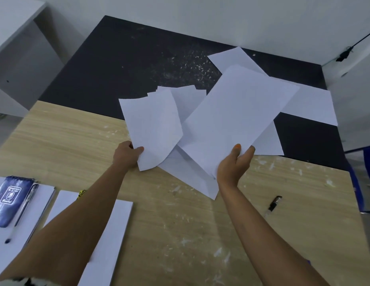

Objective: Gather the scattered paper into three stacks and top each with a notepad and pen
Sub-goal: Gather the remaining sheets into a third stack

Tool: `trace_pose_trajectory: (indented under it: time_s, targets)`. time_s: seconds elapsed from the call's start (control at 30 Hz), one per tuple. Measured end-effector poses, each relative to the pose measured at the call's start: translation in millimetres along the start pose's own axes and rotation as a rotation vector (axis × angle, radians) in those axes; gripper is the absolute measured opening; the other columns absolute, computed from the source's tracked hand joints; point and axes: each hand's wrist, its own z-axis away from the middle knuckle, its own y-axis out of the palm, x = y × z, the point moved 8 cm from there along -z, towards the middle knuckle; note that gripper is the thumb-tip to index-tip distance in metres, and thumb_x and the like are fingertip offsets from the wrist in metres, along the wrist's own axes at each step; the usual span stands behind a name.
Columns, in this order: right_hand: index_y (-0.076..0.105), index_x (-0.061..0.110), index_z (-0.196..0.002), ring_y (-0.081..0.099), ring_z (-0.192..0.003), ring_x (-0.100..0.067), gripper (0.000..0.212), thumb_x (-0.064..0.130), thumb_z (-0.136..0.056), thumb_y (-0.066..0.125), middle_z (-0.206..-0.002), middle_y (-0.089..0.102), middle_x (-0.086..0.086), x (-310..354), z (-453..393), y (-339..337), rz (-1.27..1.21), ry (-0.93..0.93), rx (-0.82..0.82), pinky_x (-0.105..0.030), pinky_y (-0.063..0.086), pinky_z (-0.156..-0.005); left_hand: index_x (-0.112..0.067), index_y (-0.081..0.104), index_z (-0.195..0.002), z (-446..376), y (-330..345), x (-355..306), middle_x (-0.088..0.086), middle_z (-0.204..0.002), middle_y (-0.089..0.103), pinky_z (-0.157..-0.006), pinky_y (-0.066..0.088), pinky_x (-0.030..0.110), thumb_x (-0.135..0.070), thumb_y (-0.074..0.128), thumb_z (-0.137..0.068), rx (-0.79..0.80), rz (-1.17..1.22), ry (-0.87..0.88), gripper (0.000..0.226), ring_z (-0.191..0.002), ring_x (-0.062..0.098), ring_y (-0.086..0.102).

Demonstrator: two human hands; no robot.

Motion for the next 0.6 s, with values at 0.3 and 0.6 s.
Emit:
trace_pose_trajectory:
  time_s: [0.3,0.6]
  targets:
    - [0.044,-0.001,-0.113,0.052,-0.060,0.010,0.018,0.009,-0.102,0.034,-0.082,0.052,0.009,-7,-1,-11,-0.073,0.094,-0.150,-0.010,0.040,-0.058,0.000,0.061,-0.110,4,-1,0,0.014,-0.112,0.061,-0.080,0.047,0.038,-0.014,0.052,-0.096,0.095,0.117,-0.009,0.022,-0.093,0.027,0.056]
    - [0.050,0.002,-0.115,0.058,-0.089,-0.008,0.021,0.013,-0.100,0.041,-0.101,0.059,0.001,-19,-4,12,-0.026,0.208,0.119,-0.018,0.046,-0.081,-0.002,0.058,-0.125,27,13,-9,0.007,-0.116,0.059,-0.088,0.046,0.038,-0.018,0.046,-0.099,0.204,0.123,0.041,0.032,-0.100,0.027,0.056]
